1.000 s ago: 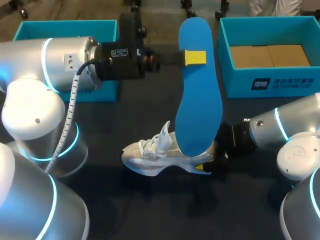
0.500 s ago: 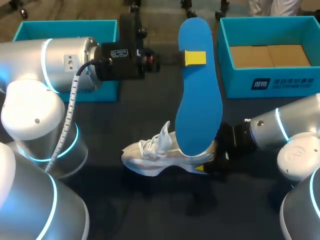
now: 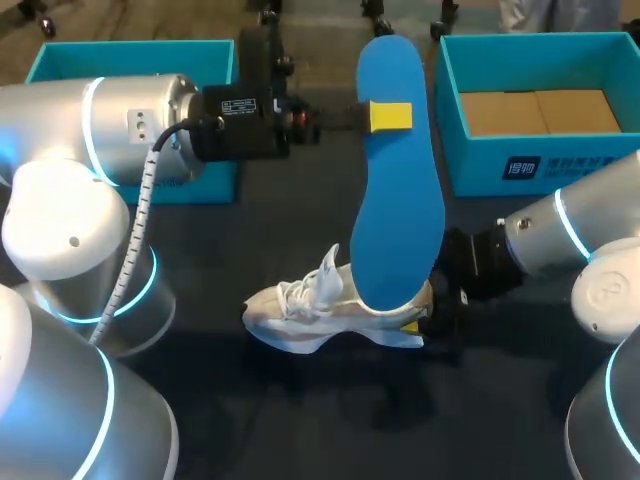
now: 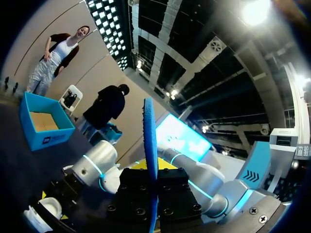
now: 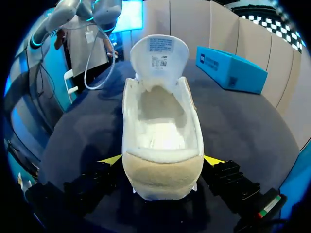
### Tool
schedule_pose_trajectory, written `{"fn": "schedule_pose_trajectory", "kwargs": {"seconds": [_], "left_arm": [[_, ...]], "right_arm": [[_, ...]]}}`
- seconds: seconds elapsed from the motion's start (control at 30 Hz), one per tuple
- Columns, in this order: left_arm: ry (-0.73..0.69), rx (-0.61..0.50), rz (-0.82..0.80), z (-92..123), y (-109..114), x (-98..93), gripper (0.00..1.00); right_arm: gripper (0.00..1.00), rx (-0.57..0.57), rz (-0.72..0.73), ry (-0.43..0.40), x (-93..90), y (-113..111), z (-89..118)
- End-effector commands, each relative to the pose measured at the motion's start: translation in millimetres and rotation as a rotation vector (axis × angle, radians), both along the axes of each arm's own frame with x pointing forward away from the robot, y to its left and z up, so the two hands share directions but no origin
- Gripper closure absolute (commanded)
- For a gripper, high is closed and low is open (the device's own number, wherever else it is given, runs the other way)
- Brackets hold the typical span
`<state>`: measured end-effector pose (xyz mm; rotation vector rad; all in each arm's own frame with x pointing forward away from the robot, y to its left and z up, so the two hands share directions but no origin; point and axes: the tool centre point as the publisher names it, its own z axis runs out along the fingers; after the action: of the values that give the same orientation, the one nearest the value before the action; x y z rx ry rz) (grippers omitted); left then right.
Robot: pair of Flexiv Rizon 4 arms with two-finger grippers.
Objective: Take the shoe out of the shoebox, open the shoe tongue, remove and reinsert the insole, then place the shoe into the shoebox
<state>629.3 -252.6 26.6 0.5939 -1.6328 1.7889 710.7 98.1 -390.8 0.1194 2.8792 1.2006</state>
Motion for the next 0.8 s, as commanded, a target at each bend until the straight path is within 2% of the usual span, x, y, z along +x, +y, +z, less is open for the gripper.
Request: {"fn": "schedule_pose_trajectory", "kwargs": {"seconds": [0.03, 0.47, 0.57, 0.8], "left_arm": [[0.0, -0.005, 0.003, -1.6, -0.7, -1.2, 1.0], [0.0, -0.005, 0.003, -1.6, -0.7, -1.2, 1.0], [0.0, -0.005, 0.003, -1.6, -0.7, -1.2, 1.0], [0.0, -0.005, 0.003, -1.6, -0.7, -1.2, 1.0]], "right_arm": [[0.0, -0.147, 0.009, 0.019, -1.8, -0.6, 22.4], [0.0, -0.301, -0.007, -0.003, -8.0, 4.8, 47.8], [0.0, -0.395, -0.043, 0.042, -9.6, 7.8, 52.6], [0.0, -0.395, -0.043, 0.042, -9.6, 7.8, 52.6]]}}
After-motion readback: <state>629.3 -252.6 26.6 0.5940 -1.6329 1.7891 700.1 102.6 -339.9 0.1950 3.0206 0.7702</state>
